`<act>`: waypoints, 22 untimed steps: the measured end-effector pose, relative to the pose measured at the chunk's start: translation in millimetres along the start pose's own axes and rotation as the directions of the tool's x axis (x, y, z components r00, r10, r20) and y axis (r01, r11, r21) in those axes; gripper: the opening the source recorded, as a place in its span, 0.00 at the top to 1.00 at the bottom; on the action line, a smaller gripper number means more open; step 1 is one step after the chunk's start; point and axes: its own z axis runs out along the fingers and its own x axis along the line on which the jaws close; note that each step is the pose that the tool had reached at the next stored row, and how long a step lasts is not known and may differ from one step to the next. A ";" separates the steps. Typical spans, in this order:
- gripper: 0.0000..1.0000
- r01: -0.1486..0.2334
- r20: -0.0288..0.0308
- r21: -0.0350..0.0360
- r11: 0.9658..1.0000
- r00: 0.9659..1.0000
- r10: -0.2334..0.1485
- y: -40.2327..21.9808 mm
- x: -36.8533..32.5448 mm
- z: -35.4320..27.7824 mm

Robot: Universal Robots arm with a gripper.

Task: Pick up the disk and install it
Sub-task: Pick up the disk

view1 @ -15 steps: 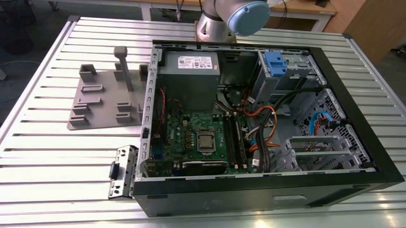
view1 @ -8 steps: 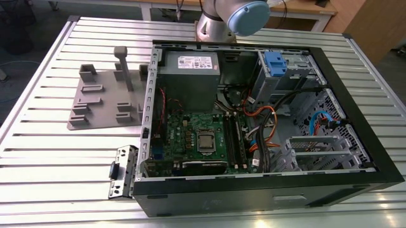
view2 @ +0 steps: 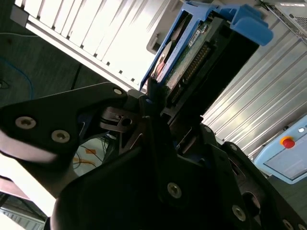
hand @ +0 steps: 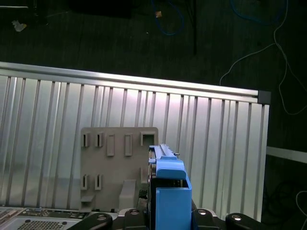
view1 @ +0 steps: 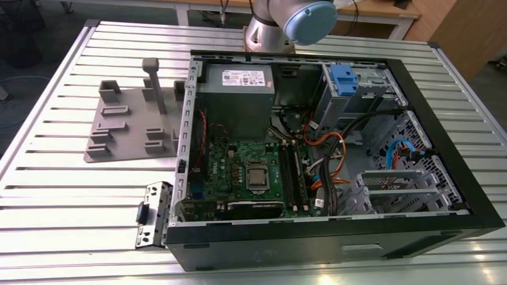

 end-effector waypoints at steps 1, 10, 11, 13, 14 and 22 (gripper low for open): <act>0.64 0.000 0.000 0.000 1.000 1.000 0.000 0.0 0.0 -0.8; 0.64 0.000 0.000 0.000 1.000 1.000 0.000 0.3 -0.5 -8.6; 0.64 0.000 0.000 0.000 1.000 1.000 0.000 0.3 -0.6 -9.4; 0.64 0.000 0.000 0.000 1.000 1.000 0.000 0.4 -0.7 -11.1; 0.64 0.000 0.000 0.000 1.000 1.000 0.000 0.4 -0.7 -12.0; 0.64 0.000 0.000 0.000 1.000 1.000 0.000 0.8 -1.4 -22.8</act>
